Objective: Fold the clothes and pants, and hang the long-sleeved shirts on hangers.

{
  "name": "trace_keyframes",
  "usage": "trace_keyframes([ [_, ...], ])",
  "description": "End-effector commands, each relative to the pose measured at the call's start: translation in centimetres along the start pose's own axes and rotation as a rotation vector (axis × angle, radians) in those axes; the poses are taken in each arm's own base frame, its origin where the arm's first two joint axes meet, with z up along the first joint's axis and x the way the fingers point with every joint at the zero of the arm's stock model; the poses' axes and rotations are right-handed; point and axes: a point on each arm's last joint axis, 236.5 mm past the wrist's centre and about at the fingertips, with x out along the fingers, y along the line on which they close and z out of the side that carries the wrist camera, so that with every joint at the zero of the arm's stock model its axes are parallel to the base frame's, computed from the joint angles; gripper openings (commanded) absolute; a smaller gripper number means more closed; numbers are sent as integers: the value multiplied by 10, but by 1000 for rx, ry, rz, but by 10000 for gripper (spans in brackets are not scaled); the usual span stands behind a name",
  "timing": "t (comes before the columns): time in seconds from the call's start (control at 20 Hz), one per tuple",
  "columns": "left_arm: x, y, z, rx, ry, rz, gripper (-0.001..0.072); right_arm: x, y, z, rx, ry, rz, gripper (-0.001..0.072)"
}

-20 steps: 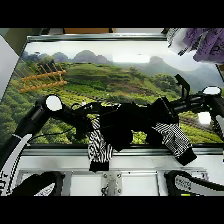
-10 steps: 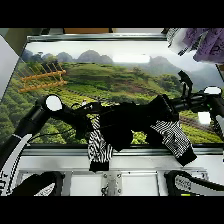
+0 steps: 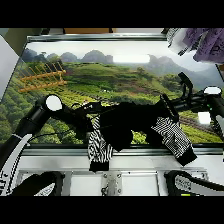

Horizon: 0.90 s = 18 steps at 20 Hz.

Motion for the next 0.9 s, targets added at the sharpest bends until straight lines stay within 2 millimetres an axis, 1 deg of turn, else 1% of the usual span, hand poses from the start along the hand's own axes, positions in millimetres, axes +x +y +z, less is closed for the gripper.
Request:
trace_keyframes([
  [0.0,0,-1,3,0,-12,-3,19,0,0,0,-19,-1,-1,17],
  [0.3,0,-1,3,0,-10,-3,20,0,-1,0,-21,-1,-2,13],
  [0.35,0,-1,3,0,-10,-4,35,0,-1,0,-21,-1,-2,13],
  [0.4,0,-1,2,-1,-9,-5,265,0,-1,0,-21,-1,-2,12],
  [0.45,0,-1,3,-25,-10,-2,439,0,-1,0,-21,-1,-2,12],
  [0.7,-1,2,1,-117,-7,7,444,0,-1,0,-21,-1,-2,10],
  [0.85,-1,3,2,-135,-9,11,444,0,-1,3,-24,-13,-3,9],
])
